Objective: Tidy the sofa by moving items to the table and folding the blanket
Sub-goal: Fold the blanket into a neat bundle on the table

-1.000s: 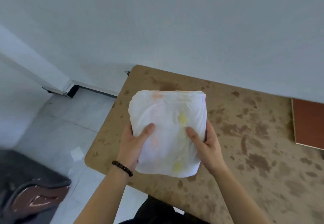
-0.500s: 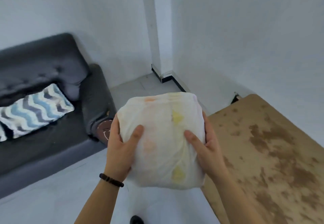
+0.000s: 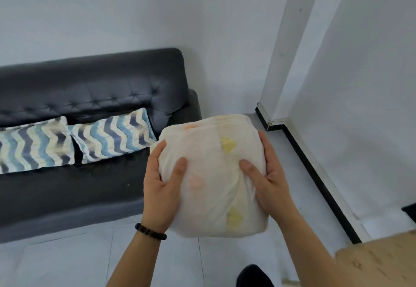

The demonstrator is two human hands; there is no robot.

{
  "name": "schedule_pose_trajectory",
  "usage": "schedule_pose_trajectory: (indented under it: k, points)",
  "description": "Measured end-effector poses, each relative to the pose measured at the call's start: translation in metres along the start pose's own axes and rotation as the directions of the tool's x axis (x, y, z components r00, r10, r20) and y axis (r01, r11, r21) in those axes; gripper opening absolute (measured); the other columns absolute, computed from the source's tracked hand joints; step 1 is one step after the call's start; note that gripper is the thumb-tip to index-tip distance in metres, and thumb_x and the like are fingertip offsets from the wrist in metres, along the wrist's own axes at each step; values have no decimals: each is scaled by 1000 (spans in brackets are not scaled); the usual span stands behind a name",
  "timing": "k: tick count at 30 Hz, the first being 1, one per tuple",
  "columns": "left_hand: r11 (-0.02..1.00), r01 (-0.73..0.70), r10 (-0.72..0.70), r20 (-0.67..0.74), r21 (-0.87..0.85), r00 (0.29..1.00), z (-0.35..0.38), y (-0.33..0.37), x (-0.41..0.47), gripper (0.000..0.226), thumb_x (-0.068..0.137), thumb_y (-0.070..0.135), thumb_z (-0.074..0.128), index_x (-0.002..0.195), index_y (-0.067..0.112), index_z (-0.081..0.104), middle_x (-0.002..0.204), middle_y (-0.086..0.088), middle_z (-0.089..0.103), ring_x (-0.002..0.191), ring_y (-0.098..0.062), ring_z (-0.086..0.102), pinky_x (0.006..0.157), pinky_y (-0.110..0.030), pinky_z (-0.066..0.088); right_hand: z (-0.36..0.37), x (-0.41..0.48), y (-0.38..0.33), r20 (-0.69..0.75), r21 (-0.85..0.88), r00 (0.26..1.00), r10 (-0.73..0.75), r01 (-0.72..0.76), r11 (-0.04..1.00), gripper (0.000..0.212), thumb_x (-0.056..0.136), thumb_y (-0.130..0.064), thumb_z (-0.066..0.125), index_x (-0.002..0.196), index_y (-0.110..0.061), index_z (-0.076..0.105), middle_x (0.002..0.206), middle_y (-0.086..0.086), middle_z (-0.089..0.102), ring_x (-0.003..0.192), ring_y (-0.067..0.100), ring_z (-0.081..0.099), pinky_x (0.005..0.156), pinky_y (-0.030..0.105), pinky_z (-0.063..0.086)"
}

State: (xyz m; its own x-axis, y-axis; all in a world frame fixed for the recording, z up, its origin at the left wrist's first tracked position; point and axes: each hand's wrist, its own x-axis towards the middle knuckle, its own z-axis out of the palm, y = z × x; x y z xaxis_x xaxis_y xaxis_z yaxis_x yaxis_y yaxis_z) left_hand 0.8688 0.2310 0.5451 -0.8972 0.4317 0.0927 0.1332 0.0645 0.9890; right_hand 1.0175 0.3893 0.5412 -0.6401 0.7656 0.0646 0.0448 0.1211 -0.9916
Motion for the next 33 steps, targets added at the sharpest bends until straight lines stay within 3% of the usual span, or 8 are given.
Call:
schedule_pose_trajectory:
  k: [5,11,15,19,23,25,29,33]
  points:
    - [998,53,-54,17,26,998,12,-31,94,61,81,48,70,136,42,44,131,32,49,122,3,50,106,-42,46,36,92,32,13,22,998,61,-61,998,69,93,-31,65,146,-52,27,139,-46,38,125,-21,40,96,9,36]
    - [985,169,-168,56,-19,984,41,-74,238,74,65,41,64,137,43,43,129,36,47,123,-2,49,104,-48,46,84,253,81,90,17,980,179,-181,983,71,93,-35,64,150,-49,24,133,-52,33,116,-30,38,93,8,35]
    - [968,249,-251,61,45,966,60,-97,327,74,74,26,58,142,41,35,136,36,39,126,7,40,112,-41,38,109,353,96,158,-9,942,296,-298,954,75,87,-49,62,150,-54,20,128,-56,31,116,-23,38,98,21,35]
    - [951,281,-294,90,129,952,70,-132,404,70,94,19,59,146,46,21,138,44,24,124,21,30,111,-26,28,140,431,124,203,-42,880,430,-431,901,80,78,-44,57,149,-53,22,144,-35,36,129,1,42,108,38,37]
    - [920,354,-367,56,165,928,76,-196,469,66,96,10,56,149,37,28,150,23,30,136,-4,33,115,-33,31,178,494,178,190,-90,836,514,-507,857,70,92,-28,55,151,-48,24,141,-27,37,127,7,43,104,36,37]
    - [908,376,-390,46,183,920,79,-238,502,64,97,9,55,149,33,29,151,19,30,135,-6,34,116,-34,31,200,522,214,188,-138,827,530,-512,848,67,97,-22,52,151,-46,23,144,-23,37,125,7,44,103,35,35]
    - [902,392,-406,47,183,913,94,-320,567,63,96,6,54,149,30,30,143,22,32,128,-4,36,111,-28,34,240,580,291,158,-168,822,547,-523,835,73,88,-37,52,153,-43,20,154,-16,33,132,13,39,108,37,32]
    - [893,438,-446,68,101,893,108,-403,613,64,93,10,59,147,31,33,140,14,40,126,-13,46,107,-37,44,261,621,364,95,-87,821,563,-557,826,72,89,-24,51,154,-39,24,153,-15,36,130,12,42,110,38,34]
